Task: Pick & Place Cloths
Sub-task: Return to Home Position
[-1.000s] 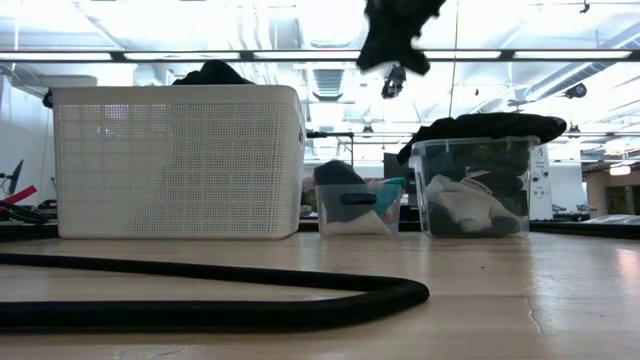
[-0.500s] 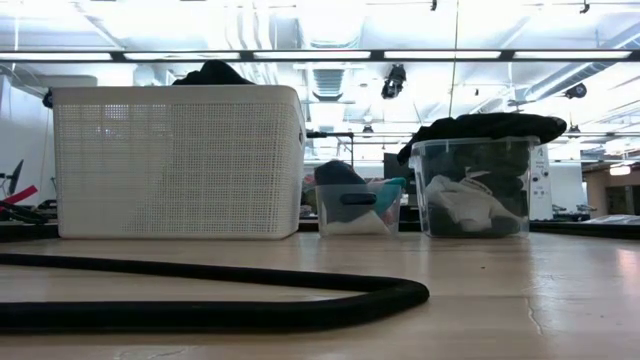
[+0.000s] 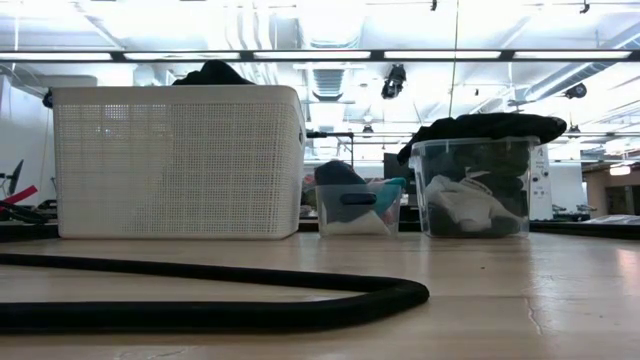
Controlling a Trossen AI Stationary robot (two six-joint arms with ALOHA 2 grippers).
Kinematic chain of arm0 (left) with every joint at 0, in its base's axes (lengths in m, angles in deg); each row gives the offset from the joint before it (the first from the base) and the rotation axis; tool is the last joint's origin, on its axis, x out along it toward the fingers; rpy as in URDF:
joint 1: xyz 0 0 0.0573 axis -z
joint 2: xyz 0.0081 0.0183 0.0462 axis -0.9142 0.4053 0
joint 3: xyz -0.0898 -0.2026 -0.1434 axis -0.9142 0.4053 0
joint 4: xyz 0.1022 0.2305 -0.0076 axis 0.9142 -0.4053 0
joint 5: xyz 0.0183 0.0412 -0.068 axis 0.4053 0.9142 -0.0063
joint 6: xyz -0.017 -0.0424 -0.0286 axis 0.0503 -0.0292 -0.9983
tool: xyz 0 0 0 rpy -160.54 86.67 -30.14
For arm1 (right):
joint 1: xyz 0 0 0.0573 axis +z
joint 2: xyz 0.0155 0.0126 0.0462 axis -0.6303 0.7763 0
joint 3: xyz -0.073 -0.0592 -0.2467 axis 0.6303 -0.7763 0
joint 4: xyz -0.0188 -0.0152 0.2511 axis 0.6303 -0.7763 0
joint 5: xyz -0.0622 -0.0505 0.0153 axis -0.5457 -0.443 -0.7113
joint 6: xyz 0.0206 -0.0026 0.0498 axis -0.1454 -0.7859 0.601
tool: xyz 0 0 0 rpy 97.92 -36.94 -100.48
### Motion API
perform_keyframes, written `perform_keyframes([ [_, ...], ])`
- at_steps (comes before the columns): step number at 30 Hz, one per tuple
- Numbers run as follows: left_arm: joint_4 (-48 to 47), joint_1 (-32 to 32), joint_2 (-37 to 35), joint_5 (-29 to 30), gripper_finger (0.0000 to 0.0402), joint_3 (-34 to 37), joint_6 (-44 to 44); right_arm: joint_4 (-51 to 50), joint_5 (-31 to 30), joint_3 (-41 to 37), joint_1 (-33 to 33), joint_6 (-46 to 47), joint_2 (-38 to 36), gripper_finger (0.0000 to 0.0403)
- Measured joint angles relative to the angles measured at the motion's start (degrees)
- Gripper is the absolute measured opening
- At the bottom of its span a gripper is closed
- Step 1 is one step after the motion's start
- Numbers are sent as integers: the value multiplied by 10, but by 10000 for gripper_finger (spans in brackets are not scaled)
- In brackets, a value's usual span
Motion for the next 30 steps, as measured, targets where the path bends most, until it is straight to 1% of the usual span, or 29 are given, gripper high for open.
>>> perform_keyframes([
  [3, -9, 0, -4, -25, 16, 3, 29, 3, 18, -20, 7, -8, -19, 8],
  [4, -5, 0, -6, -39, 16, 6, 34, 2, 33, -30, 9, -9, -24, 8],
  [6, -1, 0, -10, -73, 17, 15, 35, 4, 93, -56, 11, -23, -38, 8],
  [7, 0, 0, -10, -93, 18, 24, 34, 9, 110, -76, 11, -25, -45, 8],
  [9, 18, 0, -12, -127, 18, 47, 33, 39, 119, -118, 11, -27, -60, 8],
  [12, 83, 0, -22, -166, 17, 94, 33, 117, 127, -189, 11, -30, -90, 8],
  [15, 156, 1, -32, -190, 16, 149, 2, 197, 150, -250, 11, -43, -121, 8],
  [18, 242, 9, -42, -219, 17, 211, -26, 228, 171, -293, 12, -47, -160, 8],
  [20, 301, 16, -48, -219, 18, 250, -27, 226, 171, -319, 14, -46, -183, 8],
  [23, 360, 29, -51, -192, 15, 301, -32, 226, 172, -351, 14, -25, -213, 8],
  [27, 364, 53, -49, -141, 14, 346, -66, 226, 172, -378, 13, -21, -244, 9],
  [30, 378, 75, -45, -108, 14, 368, -70, 227, 172, -394, 13, -31, -264, 9],
])
